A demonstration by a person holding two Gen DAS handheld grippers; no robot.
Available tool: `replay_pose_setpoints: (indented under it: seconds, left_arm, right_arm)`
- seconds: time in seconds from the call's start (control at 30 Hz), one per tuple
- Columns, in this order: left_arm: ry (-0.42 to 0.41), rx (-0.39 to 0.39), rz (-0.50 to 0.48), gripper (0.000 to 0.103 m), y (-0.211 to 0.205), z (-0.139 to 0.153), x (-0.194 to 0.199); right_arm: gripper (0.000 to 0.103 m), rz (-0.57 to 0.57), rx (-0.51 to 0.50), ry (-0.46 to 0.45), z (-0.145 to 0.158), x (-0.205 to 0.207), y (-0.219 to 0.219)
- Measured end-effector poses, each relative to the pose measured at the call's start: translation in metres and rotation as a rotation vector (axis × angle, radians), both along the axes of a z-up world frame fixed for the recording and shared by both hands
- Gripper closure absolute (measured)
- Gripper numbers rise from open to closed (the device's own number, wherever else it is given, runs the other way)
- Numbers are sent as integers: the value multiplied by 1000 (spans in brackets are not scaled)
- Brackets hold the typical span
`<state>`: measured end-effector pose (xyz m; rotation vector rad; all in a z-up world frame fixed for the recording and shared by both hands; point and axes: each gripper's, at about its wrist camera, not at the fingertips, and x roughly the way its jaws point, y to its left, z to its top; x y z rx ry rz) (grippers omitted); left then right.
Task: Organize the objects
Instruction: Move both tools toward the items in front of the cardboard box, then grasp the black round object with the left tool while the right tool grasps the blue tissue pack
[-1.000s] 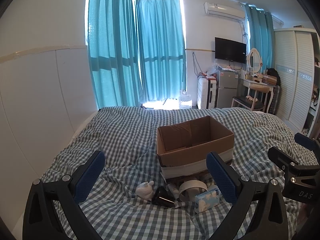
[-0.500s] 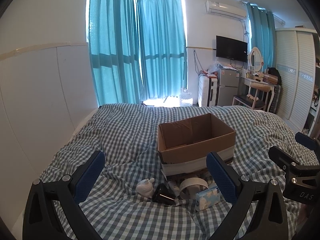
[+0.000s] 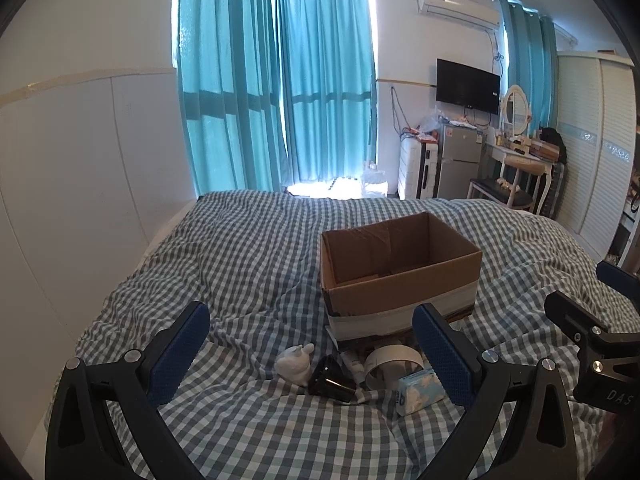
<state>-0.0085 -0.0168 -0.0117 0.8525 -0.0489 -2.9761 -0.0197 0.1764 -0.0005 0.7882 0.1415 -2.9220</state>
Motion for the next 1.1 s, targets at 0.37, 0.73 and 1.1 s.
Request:
replay_pose_setpoints:
  seconds: [0.37,0.73,1.1]
  left_arm:
    - [-129,0,14,0,-16,-48,-35]
    - [-356,-7,19,0,-27,-129,-74]
    - [-442,2,-31,0,-23,-154,-90]
  right_arm:
    - [0,20,25,-128,-43,-36,-10]
    - [0,100,9,-358,-117,-76,-32]
    - [20,203,17,-581,-188,-101,-60]
